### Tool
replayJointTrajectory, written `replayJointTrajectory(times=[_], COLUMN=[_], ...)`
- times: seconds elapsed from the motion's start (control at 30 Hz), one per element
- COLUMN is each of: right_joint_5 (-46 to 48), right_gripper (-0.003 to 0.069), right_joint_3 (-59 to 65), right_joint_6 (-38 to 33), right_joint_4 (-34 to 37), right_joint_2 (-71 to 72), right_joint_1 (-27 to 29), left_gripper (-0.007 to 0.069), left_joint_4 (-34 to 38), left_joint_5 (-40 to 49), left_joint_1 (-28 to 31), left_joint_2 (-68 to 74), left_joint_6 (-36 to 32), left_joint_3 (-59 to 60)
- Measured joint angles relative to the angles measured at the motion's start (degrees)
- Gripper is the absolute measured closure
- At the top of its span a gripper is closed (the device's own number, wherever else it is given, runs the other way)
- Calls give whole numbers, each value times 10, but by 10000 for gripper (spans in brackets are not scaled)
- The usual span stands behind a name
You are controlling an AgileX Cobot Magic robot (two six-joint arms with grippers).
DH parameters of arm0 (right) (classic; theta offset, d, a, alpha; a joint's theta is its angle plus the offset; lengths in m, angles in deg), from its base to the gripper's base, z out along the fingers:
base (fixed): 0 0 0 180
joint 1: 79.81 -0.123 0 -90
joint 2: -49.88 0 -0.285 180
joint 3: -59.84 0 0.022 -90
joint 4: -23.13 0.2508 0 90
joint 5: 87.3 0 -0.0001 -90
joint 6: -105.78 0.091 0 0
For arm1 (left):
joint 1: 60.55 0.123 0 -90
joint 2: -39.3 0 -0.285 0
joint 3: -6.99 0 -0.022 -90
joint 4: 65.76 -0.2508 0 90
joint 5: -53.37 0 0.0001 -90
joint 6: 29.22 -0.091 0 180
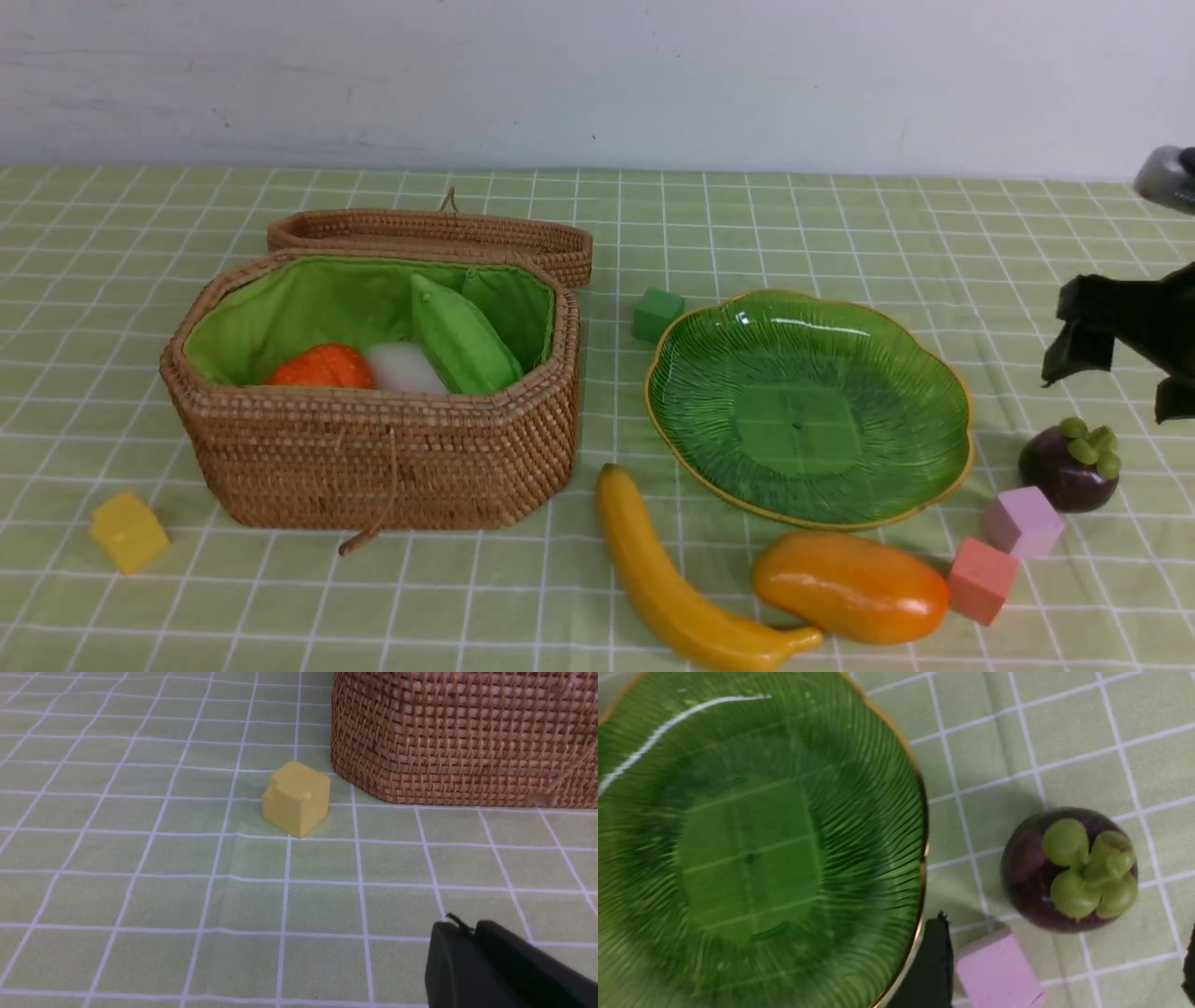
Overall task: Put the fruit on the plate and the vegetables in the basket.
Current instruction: Use the right arm to grab a mangosteen and put it into the right plate
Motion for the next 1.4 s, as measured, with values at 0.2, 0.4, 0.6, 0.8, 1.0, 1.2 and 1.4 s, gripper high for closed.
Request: replayJointTrajectory(times=[0.2, 0.4, 0.6, 0.8, 1.0, 1.2, 1.4], right_joint_5=[-2, -15, -27, -32, -98, -163, -155], right_gripper=[-3, 8, 38, 72, 72, 72, 72], right_joint_3=[-21, -25, -27, -26, -36, -43, -42], right_joint_6=[57, 68, 69, 50, -30, -172, -265], right_joint_4=[-70, -82, -83, -89, -32, 88, 114], right_joint_2=[-69, -124, -172, -150, -31, 5, -110], right_joint_1=[0, 0, 0, 0, -7, -99, -182], left_gripper=[565, 557, 550, 548, 545, 539, 532], left_joint_4=[0, 0, 0, 0, 0, 0, 0], left_joint_5=[0, 0, 0, 0, 0, 0, 0], left_joint_1=[0, 0, 0, 0, 0, 0, 0], left_joint_2=[0, 0, 0, 0, 0, 0, 0], left_joint_6=[0, 0, 0, 0, 0, 0, 0], left_joint_3=[0, 0, 0, 0, 0, 0, 0])
